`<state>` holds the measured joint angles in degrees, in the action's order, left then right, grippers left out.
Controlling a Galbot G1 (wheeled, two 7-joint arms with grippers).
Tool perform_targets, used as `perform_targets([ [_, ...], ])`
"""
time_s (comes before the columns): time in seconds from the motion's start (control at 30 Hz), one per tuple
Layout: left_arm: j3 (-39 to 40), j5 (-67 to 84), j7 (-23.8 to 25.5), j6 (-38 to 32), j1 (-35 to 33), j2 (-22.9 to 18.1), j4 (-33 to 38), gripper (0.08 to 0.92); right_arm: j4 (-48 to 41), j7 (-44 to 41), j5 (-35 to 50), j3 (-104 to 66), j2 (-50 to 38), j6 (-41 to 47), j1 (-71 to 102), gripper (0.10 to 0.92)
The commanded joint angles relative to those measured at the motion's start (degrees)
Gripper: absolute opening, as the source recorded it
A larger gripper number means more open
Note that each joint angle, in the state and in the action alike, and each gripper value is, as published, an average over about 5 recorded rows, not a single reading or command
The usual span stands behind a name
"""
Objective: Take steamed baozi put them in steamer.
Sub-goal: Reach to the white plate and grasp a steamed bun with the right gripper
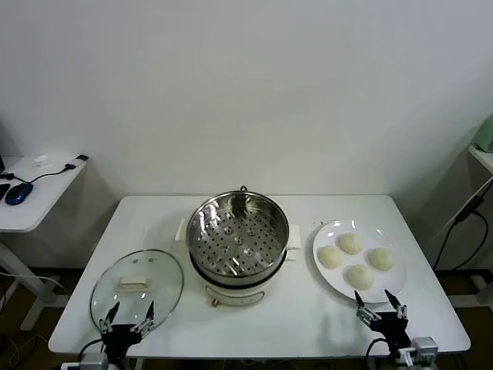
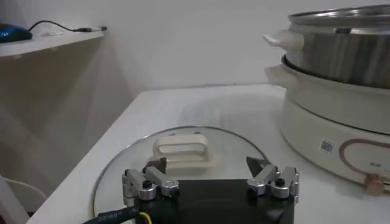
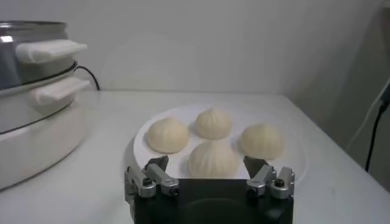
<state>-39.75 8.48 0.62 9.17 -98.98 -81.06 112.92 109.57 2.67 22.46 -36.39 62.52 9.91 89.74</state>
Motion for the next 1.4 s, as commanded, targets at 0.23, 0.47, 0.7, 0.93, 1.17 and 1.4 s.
perform_targets([
  [0.23,0.34,0.32,-0.10,-0.08,-0.03,0.66,0.62,0.823,-14.86,-13.18,-2.81,13.71,-24.87,9.96,-35.33,0.823],
  [0.47,0.52,0.98,-0.06,-0.33,0.16,1.30,1.18,0.823,-30.96,-47.50,-11.18,43.25,-41.49,0.84,-61.78,0.823],
  [0.7,0.69,1.20,0.04,-0.11,0.60,1.22,1.37,0.823,-44.21,-70.00,-16.61,81.61,-41.21,-14.73,-97.60,0.823],
  [0.93,1.01,0.87,0.14,0.00,0.70,1.01,1.48,0.823,-50.59,-73.26,-14.40,113.66,-31.89,-13.34,-119.70,0.823],
  [1.17,1.15,0.50,0.17,-0.10,1.17,0.98,0.57,0.823,-51.45,-65.59,-9.87,120.73,-22.50,-3.66,-118.99,0.823],
  [1.4,1.06,0.28,0.18,-0.24,1.22,0.80,0.16,0.823,-56.30,-62.06,-9.87,116.37,-15.56,1.70,-111.43,0.823],
])
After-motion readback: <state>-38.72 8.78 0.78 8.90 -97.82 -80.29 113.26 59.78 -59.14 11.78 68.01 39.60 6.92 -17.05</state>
